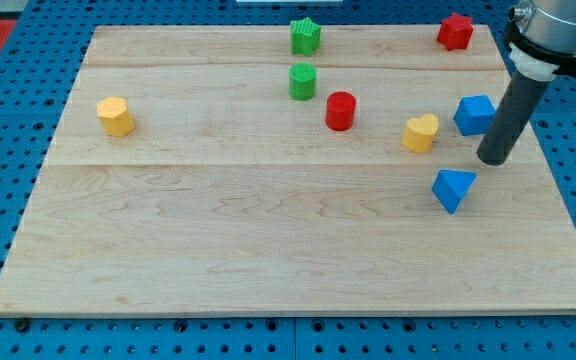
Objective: Push the blue traingle to bottom left
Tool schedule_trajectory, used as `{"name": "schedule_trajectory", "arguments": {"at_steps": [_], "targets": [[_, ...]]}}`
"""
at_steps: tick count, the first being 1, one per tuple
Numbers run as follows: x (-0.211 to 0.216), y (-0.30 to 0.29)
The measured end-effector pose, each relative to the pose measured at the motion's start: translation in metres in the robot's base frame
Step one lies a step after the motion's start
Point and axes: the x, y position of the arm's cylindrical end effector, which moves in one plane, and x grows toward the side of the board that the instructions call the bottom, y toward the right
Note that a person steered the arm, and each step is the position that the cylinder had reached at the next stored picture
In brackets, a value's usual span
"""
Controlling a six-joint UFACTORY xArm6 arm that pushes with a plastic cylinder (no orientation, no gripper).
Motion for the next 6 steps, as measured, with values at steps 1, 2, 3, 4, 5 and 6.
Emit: {"name": "schedule_trajectory", "arguments": {"at_steps": [1,2,3,4,5,6], "targets": [[0.000,-0.023],[0.003,-0.042],[0.022,-0.056],[0.037,-0.068],[0.047,-0.079],[0.050,-0.065]]}}
